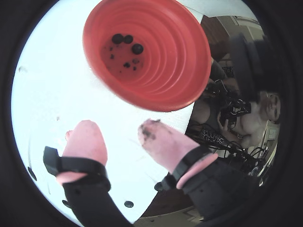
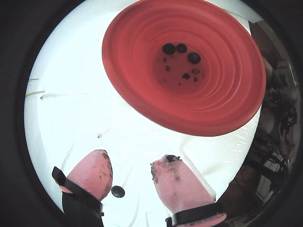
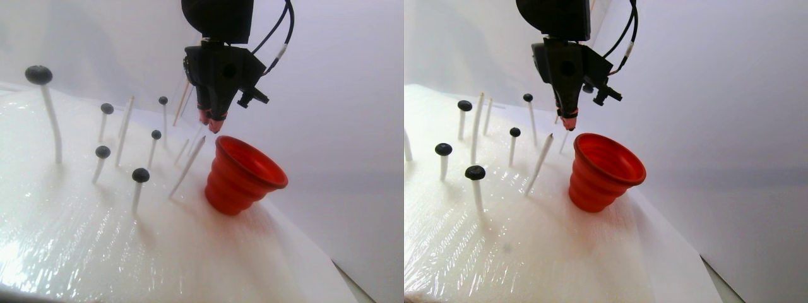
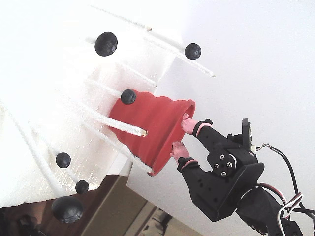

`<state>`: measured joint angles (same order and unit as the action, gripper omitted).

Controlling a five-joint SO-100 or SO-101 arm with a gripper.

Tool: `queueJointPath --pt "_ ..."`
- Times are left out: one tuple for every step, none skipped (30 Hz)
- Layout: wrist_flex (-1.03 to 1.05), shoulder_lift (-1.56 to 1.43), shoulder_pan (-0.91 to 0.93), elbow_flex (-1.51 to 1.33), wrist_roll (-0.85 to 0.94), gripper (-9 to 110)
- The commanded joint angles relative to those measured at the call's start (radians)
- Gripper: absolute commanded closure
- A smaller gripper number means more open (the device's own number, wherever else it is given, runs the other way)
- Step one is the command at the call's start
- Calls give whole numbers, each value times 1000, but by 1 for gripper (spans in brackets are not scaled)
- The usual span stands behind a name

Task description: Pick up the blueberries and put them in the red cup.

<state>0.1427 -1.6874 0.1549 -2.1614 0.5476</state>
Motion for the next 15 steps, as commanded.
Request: queueJointPath --pt "-9 -91 -3 3 -2 86" --pt "-9 -91 -9 3 2 86" --pt "-9 -89 -14 3 3 86" --pt "-9 -87 -18 0 8 86" --pt "-9 -87 -23 -2 9 86" --pt "-9 -86 -26 -3 12 86" --pt "-9 -84 -32 -3 15 86" --pt "-9 -81 -37 -3 18 86" --pt "-9 -80 -43 -3 21 86" --pt "-9 -77 -48 -3 25 86" --pt "-9 -75 -52 -5 28 86" --pt "-9 -72 -57 -5 29 86" --pt "-9 -71 -60 -5 32 86" --pt "-9 -67 -66 -5 37 86" --pt "-8 -66 -72 -3 40 86"
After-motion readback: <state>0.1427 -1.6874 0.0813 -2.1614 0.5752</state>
